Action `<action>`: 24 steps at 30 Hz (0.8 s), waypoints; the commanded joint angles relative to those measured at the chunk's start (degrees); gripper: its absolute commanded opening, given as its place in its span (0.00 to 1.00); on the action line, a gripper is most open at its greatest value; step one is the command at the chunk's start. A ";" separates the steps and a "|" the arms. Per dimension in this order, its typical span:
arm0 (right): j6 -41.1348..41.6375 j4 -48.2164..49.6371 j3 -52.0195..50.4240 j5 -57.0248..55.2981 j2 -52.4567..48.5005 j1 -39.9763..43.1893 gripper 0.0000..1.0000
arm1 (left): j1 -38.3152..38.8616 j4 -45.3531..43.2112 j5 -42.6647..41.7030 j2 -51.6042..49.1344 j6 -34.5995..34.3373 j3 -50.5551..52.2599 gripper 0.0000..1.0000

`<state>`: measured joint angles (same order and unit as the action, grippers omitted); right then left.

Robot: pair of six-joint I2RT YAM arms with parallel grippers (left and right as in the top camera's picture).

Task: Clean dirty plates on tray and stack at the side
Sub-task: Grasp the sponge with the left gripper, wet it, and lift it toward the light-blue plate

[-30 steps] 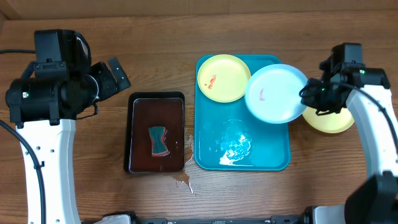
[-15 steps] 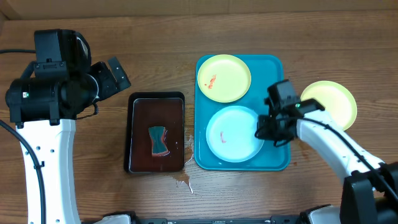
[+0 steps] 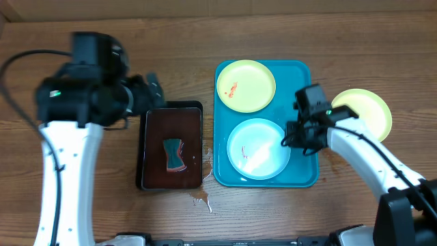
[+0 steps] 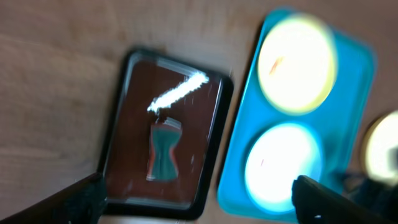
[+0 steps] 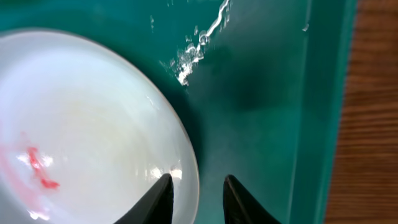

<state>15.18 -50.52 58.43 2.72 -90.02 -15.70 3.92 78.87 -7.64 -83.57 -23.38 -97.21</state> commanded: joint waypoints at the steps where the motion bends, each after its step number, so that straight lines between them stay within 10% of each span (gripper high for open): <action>1: -1.73 -4.00 8.52 -0.74 0.66 0.35 0.29 | 3.91 1.20 4.90 -3.08 -0.26 5.99 0.93; 14: -1.46 -12.26 15.06 2.78 1.18 0.33 0.28 | 6.47 -17.09 3.15 -15.08 -6.38 32.24 0.61; 24: 3.19 -14.75 12.74 3.34 1.18 0.35 0.25 | 7.91 -22.36 5.27 -22.69 -4.87 34.25 0.04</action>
<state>15.22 -64.93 72.58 5.67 -89.71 -15.46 11.16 57.23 -3.92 -104.42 -28.23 -63.09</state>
